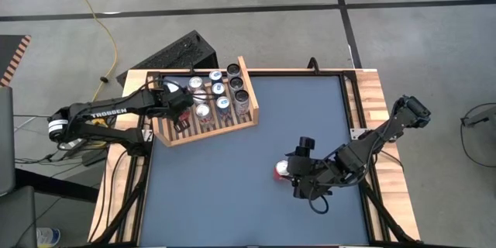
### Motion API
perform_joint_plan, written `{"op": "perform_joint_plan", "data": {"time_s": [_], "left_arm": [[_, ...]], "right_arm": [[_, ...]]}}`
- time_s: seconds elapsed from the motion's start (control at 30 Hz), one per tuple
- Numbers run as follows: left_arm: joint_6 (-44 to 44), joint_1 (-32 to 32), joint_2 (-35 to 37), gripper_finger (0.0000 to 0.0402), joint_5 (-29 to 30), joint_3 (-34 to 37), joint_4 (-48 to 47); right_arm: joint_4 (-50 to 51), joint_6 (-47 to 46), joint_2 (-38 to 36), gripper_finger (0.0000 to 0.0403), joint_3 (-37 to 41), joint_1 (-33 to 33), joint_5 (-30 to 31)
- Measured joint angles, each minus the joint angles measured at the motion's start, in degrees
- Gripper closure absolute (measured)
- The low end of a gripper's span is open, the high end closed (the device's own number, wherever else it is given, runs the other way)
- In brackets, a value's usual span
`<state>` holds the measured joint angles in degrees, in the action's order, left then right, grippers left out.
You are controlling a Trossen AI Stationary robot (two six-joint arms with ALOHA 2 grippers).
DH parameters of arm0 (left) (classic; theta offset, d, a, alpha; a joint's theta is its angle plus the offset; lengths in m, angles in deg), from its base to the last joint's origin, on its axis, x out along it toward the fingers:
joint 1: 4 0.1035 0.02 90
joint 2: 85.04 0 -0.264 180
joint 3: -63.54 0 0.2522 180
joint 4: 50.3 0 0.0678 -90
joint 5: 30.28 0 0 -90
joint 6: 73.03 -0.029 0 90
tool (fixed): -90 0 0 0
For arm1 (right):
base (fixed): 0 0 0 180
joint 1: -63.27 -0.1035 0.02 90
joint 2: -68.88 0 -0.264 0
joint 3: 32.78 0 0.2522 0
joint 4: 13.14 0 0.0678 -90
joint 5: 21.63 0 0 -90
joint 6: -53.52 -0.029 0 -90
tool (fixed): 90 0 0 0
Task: Place canned beverage on shelf
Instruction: Put the left red soda can on the shelf aligned with the other red soda can, then put the red soda can on the shelf aligned with the other red soda cans
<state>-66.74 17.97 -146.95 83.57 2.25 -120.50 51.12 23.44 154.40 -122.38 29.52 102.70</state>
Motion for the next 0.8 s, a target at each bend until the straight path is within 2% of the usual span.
{"op": "perform_joint_plan", "data": {"time_s": [0.27,0.4,0.67,0.73,0.8], "left_arm": [[0.3,0.0,0.0,0.0401,0.0,0.0,0.1],[0.9,-0.3,1.1,0.0401,-3.0,0.0,0.1],[4.1,-1.7,7.5,0.0401,-5.4,0.0,-1.0],[5.7,-2.0,9.6,0.0401,-8.6,0.0,-1.4],[6.5,-2.7,11.8,0.0401,-15.4,0.0,-0.1]], "right_arm": [[0.0,0.0,0.0,0.0112,0.0,0.0,0.0],[0.0,0.1,0.0,0.0112,0.0,0.0,0.0],[0.0,1.7,0.0,0.0112,0.0,0.2,0.0],[0.0,2.1,0.0,0.0112,0.0,0.2,0.0],[0.0,2.2,0.0,0.0112,0.0,0.2,0.0]]}}
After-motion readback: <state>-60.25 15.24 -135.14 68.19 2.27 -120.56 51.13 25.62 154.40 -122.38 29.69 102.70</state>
